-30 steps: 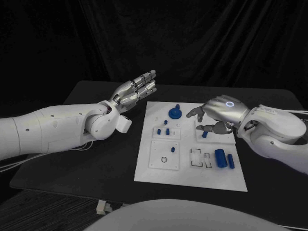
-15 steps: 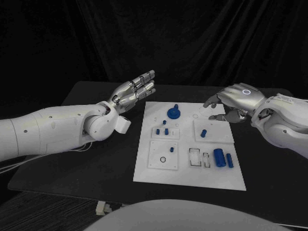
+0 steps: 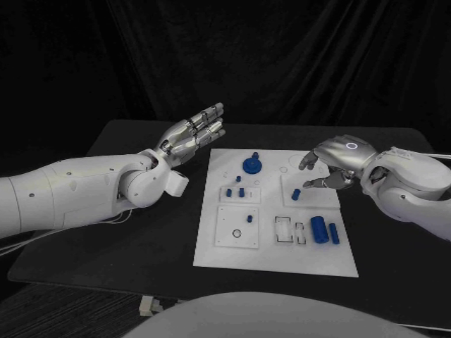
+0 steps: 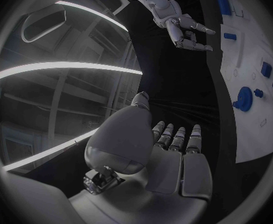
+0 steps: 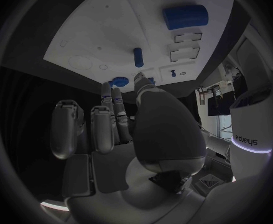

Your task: Assemble the parts on the task board

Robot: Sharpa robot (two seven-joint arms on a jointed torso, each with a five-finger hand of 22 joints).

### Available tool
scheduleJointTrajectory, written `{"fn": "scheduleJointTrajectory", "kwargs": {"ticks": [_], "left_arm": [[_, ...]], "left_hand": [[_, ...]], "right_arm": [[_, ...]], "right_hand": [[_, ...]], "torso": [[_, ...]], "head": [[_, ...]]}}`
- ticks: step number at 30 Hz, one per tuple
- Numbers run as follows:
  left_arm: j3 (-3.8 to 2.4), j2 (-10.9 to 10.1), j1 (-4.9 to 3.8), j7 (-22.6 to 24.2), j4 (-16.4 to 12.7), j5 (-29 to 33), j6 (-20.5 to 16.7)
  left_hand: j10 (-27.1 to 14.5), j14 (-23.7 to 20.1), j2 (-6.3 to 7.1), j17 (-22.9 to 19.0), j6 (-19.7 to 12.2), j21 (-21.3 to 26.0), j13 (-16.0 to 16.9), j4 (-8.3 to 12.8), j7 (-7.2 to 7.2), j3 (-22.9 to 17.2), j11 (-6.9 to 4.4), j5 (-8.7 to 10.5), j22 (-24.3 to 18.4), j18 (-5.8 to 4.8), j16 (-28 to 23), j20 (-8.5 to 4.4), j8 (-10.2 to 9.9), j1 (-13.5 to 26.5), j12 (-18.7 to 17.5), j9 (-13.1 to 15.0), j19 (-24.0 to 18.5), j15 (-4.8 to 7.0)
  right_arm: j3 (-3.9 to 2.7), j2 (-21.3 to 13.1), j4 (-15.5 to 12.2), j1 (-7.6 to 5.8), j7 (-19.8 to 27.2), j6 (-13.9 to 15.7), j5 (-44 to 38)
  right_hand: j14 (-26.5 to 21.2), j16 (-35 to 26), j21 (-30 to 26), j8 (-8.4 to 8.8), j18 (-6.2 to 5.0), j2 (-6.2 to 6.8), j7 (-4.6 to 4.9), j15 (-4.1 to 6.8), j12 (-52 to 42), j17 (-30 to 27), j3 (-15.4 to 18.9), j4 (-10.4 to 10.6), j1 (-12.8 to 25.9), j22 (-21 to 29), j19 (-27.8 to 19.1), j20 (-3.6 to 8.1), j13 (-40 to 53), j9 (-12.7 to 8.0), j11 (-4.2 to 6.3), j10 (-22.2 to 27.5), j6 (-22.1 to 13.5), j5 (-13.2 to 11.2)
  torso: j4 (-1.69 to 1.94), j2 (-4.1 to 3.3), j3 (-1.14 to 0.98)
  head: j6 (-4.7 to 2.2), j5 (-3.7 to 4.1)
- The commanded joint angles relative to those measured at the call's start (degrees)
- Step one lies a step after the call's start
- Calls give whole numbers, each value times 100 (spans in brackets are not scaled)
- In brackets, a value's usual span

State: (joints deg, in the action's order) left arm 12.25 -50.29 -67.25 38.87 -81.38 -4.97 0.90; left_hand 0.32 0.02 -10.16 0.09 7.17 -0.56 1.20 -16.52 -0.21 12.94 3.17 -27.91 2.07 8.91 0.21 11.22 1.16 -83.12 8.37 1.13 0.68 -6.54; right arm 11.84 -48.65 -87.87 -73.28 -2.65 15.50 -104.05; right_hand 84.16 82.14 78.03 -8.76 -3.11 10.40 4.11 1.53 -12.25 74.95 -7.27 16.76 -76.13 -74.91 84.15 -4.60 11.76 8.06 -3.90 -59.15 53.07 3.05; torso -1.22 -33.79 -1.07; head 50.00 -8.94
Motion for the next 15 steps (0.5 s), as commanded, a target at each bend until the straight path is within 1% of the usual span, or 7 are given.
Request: {"fn": "scheduleJointTrajectory", "kwargs": {"ticks": [1,3,5,6,8,11,15], "left_arm": [[-6,-5,5,649,-18,44,-15],[-6,-9,6,649,-20,44,-23],[-6,-14,6,650,-23,44,-28],[-6,-17,6,648,-26,44,-28],[-6,-22,6,642,-30,44,-24],[-6,-25,7,635,-33,44,-17],[-6,-28,7,627,-34,44,-6]], "left_hand": [[10,-2,-27,-9,10,-8,8,-9,59,37,-112,-3,-6,-44,-21,-60,3,-4,23,5,0,20],[10,-2,-23,-9,7,-7,8,-4,55,38,-96,-16,-9,-55,-21,-66,2,-13,22,4,-1,18],[7,-2,-19,-9,5,-7,6,4,45,37,-36,-37,-10,-69,-21,-71,1,-35,13,4,-1,13],[7,-2,-19,-9,5,-7,6,4,45,37,-36,-37,-10,-69,-21,-71,1,-35,13,4,-1,13],[6,-2,-16,-9,7,-9,5,9,43,36,-19,-45,-4,-72,-21,-70,2,-44,10,4,1,9],[3,-2,-15,-9,5,-11,4,11,41,35,0,-51,1,-74,-21,-59,1,-54,3,3,4,3],[-1,-2,-17,-9,3,-15,4,10,38,33,27,-54,11,-67,-21,-26,1,-67,-3,3,9,-11]], "right_arm": [[-4,34,57,71,96,-186,118],[-4,60,91,110,116,-224,128],[-4,96,132,157,145,-229,135],[-4,117,154,183,161,-230,138],[-4,159,193,226,186,-238,142],[-4,204,235,266,213,-252,145],[-4,272,290,315,255,-302,147]], "right_hand": [[300,-4,4,-14,51,-21,18,24,-29,43,-28,-22,-83,-1169,192,32,7,11,-18,72,51,-15],[291,-18,-21,15,45,-61,7,16,-27,17,-82,-36,-222,-1160,179,27,8,9,-28,112,34,18],[285,-28,-43,38,39,-96,17,11,-33,-2,-119,-46,-308,-1154,168,22,12,6,-32,124,16,75],[274,-44,-84,79,31,-104,54,3,-38,-32,-139,-54,-394,-1141,149,11,14,-2,-40,146,-32,143],[270,-48,-94,99,27,-121,43,8,-45,-40,-161,-63,-466,-1138,141,13,17,-3,-41,158,-50,244],[250,-77,-155,114,14,-133,62,4,-66,-93,-184,-76,-552,-1119,113,8,25,0,-42,153,-50,392],[239,-97,-189,120,7,-133,58,5,-76,-129,-191,-83,-583,-1110,99,8,29,1,-40,146,-54,423]], "torso": [[0,1,0],[-1,3,0],[-4,4,0],[-4,3,0],[-6,1,0],[-3,1,1],[2,3,1]], "head": [[0,0],[0,-6],[0,-11],[0,-12],[0,-12],[0,-4],[0,2]]}}
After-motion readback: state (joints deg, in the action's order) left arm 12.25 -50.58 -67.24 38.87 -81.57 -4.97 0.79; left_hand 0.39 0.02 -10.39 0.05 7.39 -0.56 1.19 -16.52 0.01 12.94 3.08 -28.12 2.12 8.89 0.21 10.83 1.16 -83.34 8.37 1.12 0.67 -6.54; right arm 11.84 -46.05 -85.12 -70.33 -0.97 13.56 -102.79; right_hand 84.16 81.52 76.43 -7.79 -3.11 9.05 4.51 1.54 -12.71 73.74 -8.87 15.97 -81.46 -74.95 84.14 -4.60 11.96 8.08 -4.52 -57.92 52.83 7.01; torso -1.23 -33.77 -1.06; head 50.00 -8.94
